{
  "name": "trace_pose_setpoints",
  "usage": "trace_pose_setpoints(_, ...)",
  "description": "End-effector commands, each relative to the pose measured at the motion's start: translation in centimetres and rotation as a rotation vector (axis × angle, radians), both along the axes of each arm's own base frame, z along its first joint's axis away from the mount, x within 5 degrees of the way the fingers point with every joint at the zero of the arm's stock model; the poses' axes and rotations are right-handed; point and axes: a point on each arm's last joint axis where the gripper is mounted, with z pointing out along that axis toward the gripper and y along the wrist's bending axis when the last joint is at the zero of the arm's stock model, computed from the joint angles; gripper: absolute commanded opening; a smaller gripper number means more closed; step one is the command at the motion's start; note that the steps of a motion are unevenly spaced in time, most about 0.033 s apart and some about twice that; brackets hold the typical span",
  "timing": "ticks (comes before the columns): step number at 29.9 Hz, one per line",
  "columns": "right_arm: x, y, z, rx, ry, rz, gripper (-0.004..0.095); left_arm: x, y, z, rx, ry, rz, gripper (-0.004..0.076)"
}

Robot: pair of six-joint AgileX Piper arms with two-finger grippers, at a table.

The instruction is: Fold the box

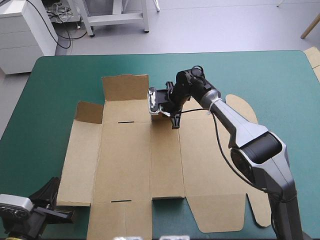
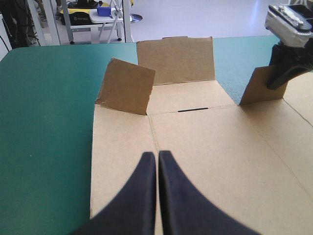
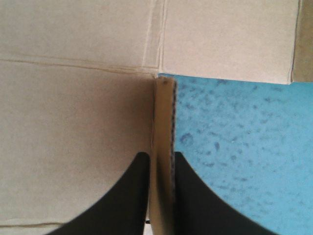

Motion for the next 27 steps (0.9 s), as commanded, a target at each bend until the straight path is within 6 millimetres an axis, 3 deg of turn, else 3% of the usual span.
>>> trace_pose_setpoints(1,-0.4,-0.1,4.0,0.130,-0.050,-0.115,0.0414,-0.4,0.0,1.3,-0.030,-0.102,-0.002,-0.0008)
trace_pose_setpoints(5,-0.4,0.1,5.1,0.218,0.005,-0.256,0.0809,-0.4,0.0,1.3,-0.030,-0.102,-0.002,-0.0008)
trace_pose_setpoints(8,-0.4,0.0,7.0,0.267,0.016,-0.331,0.0937,-0.4,0.0,1.3,-0.030,-0.102,-0.002,-0.0008)
trace_pose_setpoints(11,-0.9,-0.3,9.6,0.298,0.024,-0.374,0.0929,-0.4,0.0,1.3,-0.030,-0.102,-0.002,-0.0008)
trace_pose_setpoints(17,-1.2,-1.9,14.4,0.414,-0.057,-0.637,0.0929,-0.4,0.0,1.3,-0.030,-0.102,-0.002,-0.0008)
trace_pose_setpoints(23,-1.2,-3.6,15.8,0.453,-0.096,-0.872,0.0918,-0.4,0.0,1.4,-0.028,-0.104,0.000,-0.0008)
trace_pose_setpoints(25,-1.1,-3.8,15.8,0.471,-0.082,-0.907,0.0845,-0.4,0.0,1.4,-0.028,-0.104,0.000,-0.0008)
trace_pose_setpoints(27,-0.9,-4.1,15.8,0.487,-0.071,-0.949,0.0667,-0.4,0.0,1.4,-0.029,-0.108,0.000,-0.0008)
